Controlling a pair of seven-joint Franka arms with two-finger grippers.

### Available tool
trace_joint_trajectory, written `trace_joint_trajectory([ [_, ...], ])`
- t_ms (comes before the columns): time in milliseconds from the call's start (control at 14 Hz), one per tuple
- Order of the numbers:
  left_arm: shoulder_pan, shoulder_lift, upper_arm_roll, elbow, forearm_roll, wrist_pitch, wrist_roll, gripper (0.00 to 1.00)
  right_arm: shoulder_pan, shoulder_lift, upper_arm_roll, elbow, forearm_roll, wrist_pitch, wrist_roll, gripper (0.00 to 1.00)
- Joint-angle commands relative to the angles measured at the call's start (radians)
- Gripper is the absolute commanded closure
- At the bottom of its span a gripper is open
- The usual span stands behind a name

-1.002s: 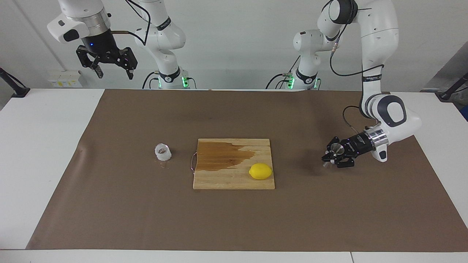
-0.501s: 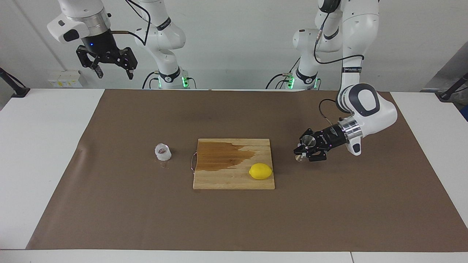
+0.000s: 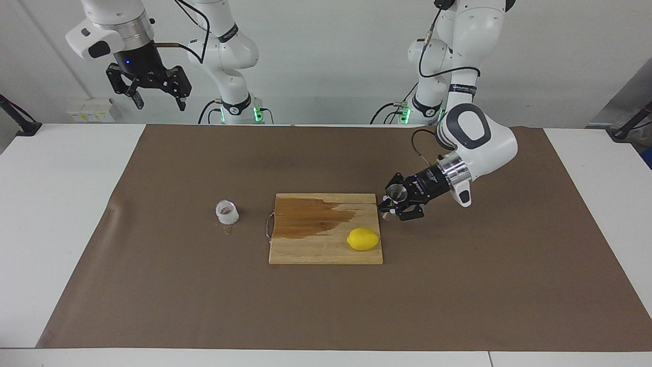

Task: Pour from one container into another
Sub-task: 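Lift the metal cup with the left gripper over the wooden board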

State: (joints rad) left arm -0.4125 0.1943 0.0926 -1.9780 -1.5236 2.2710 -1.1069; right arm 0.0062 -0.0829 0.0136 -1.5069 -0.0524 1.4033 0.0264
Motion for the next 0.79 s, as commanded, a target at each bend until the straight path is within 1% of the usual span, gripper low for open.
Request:
trace_joint_trajectory([
  [0, -0.087, -0.019, 0.015, -0.036, -0.078, 0.082, -0.014, 1.00, -0.008, -0.003, 0.000, 0.004, -0.009, -0.018, -0.028, 0.00],
  [215, -0.140, 0.022, 0.015, -0.024, -0.180, 0.090, 0.001, 1.00, -0.008, -0.003, 0.000, 0.004, -0.009, -0.018, -0.028, 0.00],
  [286, -0.155, 0.025, 0.012, -0.024, -0.220, 0.110, 0.037, 1.00, -0.006, -0.003, 0.000, 0.004, -0.009, -0.018, -0.028, 0.00],
  [358, -0.196, 0.027, 0.004, -0.036, -0.272, 0.158, 0.100, 1.00, -0.006, -0.003, 0.000, 0.004, -0.009, -0.018, -0.028, 0.00],
  [430, -0.222, 0.051, 0.003, -0.036, -0.344, 0.207, 0.154, 1.00, -0.008, -0.003, 0.000, 0.004, -0.009, -0.018, -0.028, 0.00],
  [573, -0.267, 0.091, 0.001, -0.031, -0.479, 0.232, 0.263, 1.00, -0.008, -0.003, 0.000, 0.004, -0.009, -0.018, -0.028, 0.00],
  [644, -0.273, 0.100, -0.001, -0.033, -0.521, 0.246, 0.298, 1.00, -0.008, -0.003, 0.000, 0.004, -0.009, -0.018, -0.028, 0.00],
  [716, -0.273, 0.102, -0.001, -0.033, -0.535, 0.248, 0.309, 1.00, -0.008, -0.003, 0.000, 0.004, -0.009, -0.018, -0.028, 0.00],
])
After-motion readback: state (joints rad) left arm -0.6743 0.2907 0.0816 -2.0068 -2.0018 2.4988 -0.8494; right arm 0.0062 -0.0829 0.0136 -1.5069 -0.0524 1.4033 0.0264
